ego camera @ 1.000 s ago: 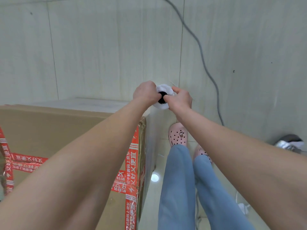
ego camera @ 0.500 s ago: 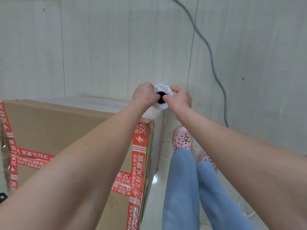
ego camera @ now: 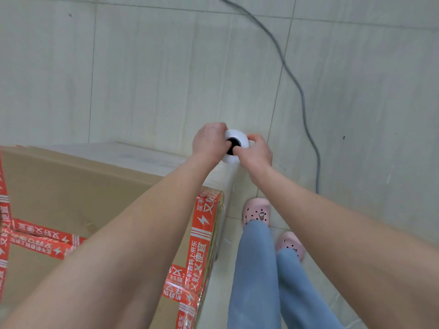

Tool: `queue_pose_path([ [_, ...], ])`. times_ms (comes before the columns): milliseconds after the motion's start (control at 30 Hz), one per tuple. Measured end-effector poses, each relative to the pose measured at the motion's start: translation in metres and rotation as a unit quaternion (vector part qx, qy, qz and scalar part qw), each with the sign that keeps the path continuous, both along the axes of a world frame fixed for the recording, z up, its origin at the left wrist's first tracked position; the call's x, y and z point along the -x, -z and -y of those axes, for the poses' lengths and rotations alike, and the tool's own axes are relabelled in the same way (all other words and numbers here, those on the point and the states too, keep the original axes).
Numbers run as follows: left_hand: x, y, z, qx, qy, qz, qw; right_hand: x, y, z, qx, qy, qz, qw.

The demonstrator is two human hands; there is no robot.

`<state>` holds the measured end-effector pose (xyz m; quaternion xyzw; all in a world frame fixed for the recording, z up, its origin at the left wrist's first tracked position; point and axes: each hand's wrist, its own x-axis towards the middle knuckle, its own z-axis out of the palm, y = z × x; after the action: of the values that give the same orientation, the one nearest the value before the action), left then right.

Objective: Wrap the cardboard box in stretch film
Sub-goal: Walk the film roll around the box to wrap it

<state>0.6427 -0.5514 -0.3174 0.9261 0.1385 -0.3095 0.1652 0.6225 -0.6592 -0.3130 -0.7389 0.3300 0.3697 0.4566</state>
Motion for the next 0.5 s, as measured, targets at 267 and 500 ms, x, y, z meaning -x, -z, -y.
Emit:
queue_pose_path([
  [267,-0.008,-0.002,-0.038,0.047,-0.214,-0.034,0.975,-0.032,-0.004,-0.032,-0.013,-0.064,0.055,0.996],
  [500,-0.018,-0.002,-0.049,0.053,-0.245,-0.086,0.964,-0.05,-0.003,-0.051,-0.021,-0.076,0.042,0.996],
])
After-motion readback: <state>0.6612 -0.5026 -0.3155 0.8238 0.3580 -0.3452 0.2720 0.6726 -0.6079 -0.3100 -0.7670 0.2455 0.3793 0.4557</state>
